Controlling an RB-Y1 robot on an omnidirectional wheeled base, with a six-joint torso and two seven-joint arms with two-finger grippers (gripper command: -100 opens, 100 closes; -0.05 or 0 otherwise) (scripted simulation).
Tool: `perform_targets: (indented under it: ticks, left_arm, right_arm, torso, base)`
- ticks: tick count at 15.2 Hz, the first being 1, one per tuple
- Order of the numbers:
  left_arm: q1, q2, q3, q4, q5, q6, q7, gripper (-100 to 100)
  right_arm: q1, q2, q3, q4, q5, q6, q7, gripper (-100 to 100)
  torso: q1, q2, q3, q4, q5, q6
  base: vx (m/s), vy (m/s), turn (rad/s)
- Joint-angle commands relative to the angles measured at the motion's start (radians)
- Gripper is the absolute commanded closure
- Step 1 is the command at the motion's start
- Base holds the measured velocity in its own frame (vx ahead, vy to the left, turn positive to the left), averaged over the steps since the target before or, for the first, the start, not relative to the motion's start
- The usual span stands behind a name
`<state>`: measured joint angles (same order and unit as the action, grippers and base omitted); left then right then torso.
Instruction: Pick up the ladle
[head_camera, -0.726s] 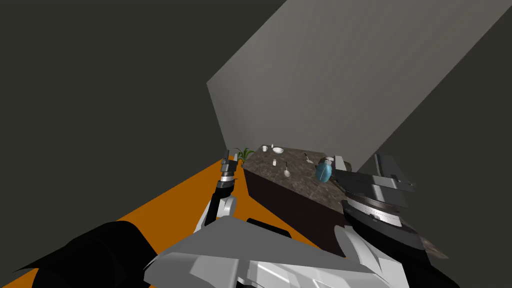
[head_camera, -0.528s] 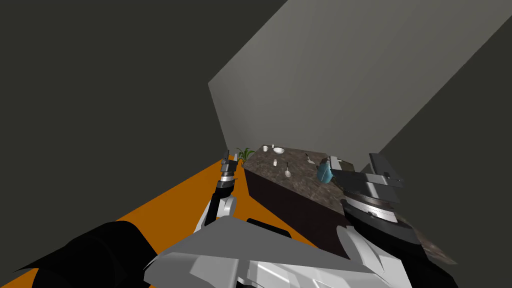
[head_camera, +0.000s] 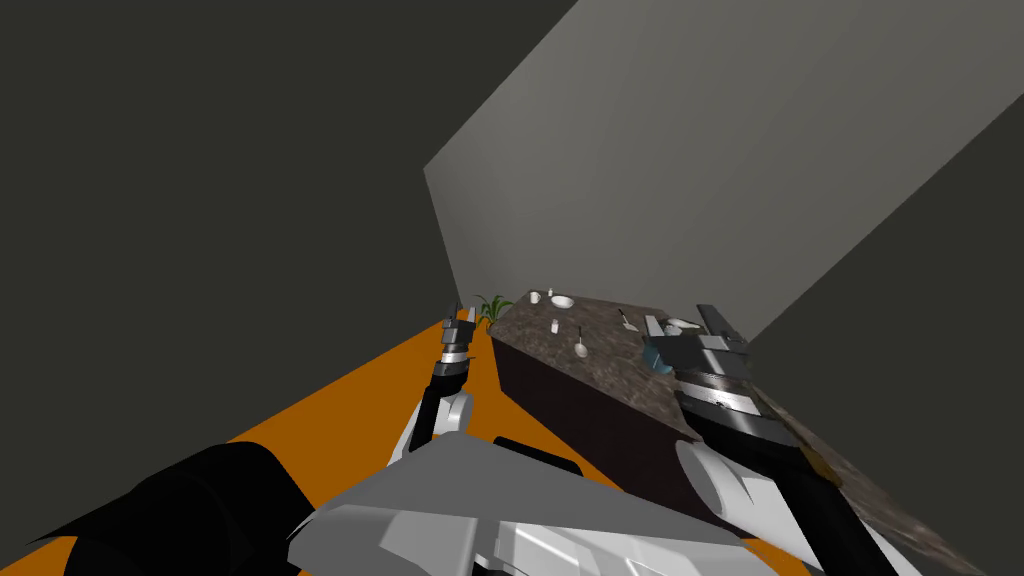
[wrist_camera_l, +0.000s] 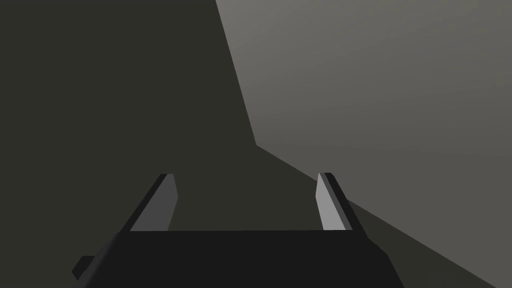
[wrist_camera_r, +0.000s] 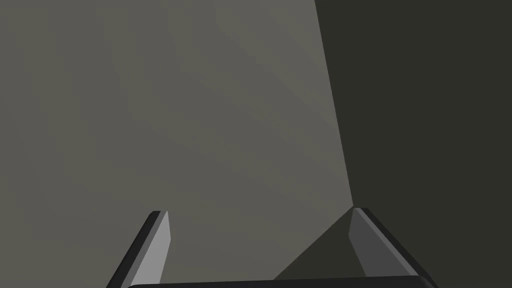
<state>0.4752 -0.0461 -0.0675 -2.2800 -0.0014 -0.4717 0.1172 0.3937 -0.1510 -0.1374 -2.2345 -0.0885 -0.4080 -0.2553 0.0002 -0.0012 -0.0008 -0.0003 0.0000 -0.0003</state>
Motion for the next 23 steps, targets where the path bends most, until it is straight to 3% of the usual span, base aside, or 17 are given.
perform_targets:
  ticks: [1, 2, 3, 5, 6, 8, 9, 11, 12, 14, 15, 18, 19, 21, 22, 23]
  left_arm:
    - [0.0, 0.0, 0.0, 0.0, 0.0, 0.0, 0.0, 0]
    - [0.0, 0.0, 0.0, 0.0, 0.0, 0.0, 0.0, 0]
    - [0.0, 0.0, 0.0, 0.0, 0.0, 0.0, 0.0, 0]
    - [0.0, 0.0, 0.0, 0.0, 0.0, 0.0, 0.0, 0]
    - [0.0, 0.0, 0.0, 0.0, 0.0, 0.0, 0.0, 0]
    - [0.0, 0.0, 0.0, 0.0, 0.0, 0.0, 0.0, 0]
    - [0.0, 0.0, 0.0, 0.0, 0.0, 0.0, 0.0, 0]
    - [0.0, 0.0, 0.0, 0.0, 0.0, 0.0, 0.0, 0]
    - [0.0, 0.0, 0.0, 0.0, 0.0, 0.0, 0.0, 0]
    - [0.0, 0.0, 0.0, 0.0, 0.0, 0.0, 0.0, 0]
    - [0.0, 0.0, 0.0, 0.0, 0.0, 0.0, 0.0, 0]
    - [0.0, 0.0, 0.0, 0.0, 0.0, 0.0, 0.0, 0]
    - [0.0, 0.0, 0.0, 0.0, 0.0, 0.0, 0.0, 0]
    - [0.0, 0.0, 0.0, 0.0, 0.0, 0.0, 0.0, 0]
    - [0.0, 0.0, 0.0, 0.0, 0.0, 0.0, 0.0, 0]
    - [0.0, 0.0, 0.0, 0.0, 0.0, 0.0, 0.0, 0]
  right_arm:
    - [-0.022, -0.016, -0.019, 0.019, -0.003, 0.05, -0.033, -100]
    - [-0.022, -0.016, -0.019, 0.019, -0.003, 0.056, -0.033, -100]
    - [-0.043, -0.028, -0.036, 0.042, -0.003, 0.086, -0.068, -100]
    - [-0.043, -0.028, -0.036, 0.042, -0.003, 0.106, -0.068, -100]
    - [-0.065, -0.041, -0.054, 0.066, -0.003, 0.137, -0.105, -100]
    - [-0.065, -0.041, -0.054, 0.066, -0.003, 0.16, -0.105, -100]
    - [-0.089, -0.053, -0.073, 0.093, -0.003, 0.187, -0.145, -100]
    - [-0.089, -0.053, -0.073, 0.093, -0.003, 0.217, -0.145, -100]
    - [-0.114, -0.064, -0.093, 0.12, -0.003, 0.243, -0.186, -100]
    - [-0.114, -0.064, -0.093, 0.12, -0.003, 0.277, -0.186, -100]
    - [-0.141, -0.075, -0.114, 0.149, -0.004, 0.305, -0.228, -100]
    - [-0.141, -0.075, -0.114, 0.149, -0.004, 0.34, -0.23, -100]
    - [-0.168, -0.085, -0.135, 0.178, -0.004, 0.375, -0.275, -100]
    - [-0.168, -0.085, -0.135, 0.178, -0.004, 0.405, -0.275, -100]
    - [-0.196, -0.095, -0.158, 0.209, -0.004, 0.434, -0.318, -100]
    - [-0.196, -0.095, -0.158, 0.209, -0.004, 0.452, -0.322, -100]
  torso:
    - [0.0, 0.0, 0.0, 0.0, 0.0, 0.0]
    - [0.0, 0.0, 0.0, 0.0, 0.0, 0.0]
    - [0.0, 0.0, 0.0, 0.0, 0.0, 0.0]
    - [0.0, 0.0, 0.0, 0.0, 0.0, 0.0]
    - [0.0, 0.0, 0.0, 0.0, 0.0, 0.0]
    - [0.0, 0.0, 0.0, 0.0, 0.0, 0.0]
    - [0.0, 0.0, 0.0, 0.0, 0.0, 0.0]
    - [0.0, 0.0, 0.0, 0.0, 0.0, 0.0]
    - [0.0, 0.0, 0.0, 0.0, 0.0, 0.0]
    - [0.0, 0.0, 0.0, 0.0, 0.0, 0.0]
    - [0.0, 0.0, 0.0, 0.0, 0.0, 0.0]
    - [0.0, 0.0, 0.0, 0.0, 0.0, 0.0]
    - [0.0, 0.0, 0.0, 0.0, 0.0, 0.0]
    - [0.0, 0.0, 0.0, 0.0, 0.0, 0.0]
    - [0.0, 0.0, 0.0, 0.0, 0.0, 0.0]
    - [0.0, 0.0, 0.0, 0.0, 0.0, 0.0]
  base:
    - [0.009, 0.006, 0.07]
    - [0.006, 0.004, 0.018]
    - [0.007, 0.007, 0.054]
    - [0.007, 0.005, 0.047]
    - [0.008, 0.006, 0.064]
    - [0.008, 0.006, 0.051]
    - [0.007, 0.007, 0.07]
    - [0.009, 0.007, 0.055]
    - [0.01, 0.008, 0.079]
    - [0.01, 0.004, 0.061]
    - [0.008, 0.005, 0.062]
    - [0.008, 0.005, 0.044]
    - [0.006, 0.008, 0.076]
    - [0.008, 0.006, 0.064]
    - [0.011, 0.007, 0.091]
    - [0.013, 0.006, 0.085]
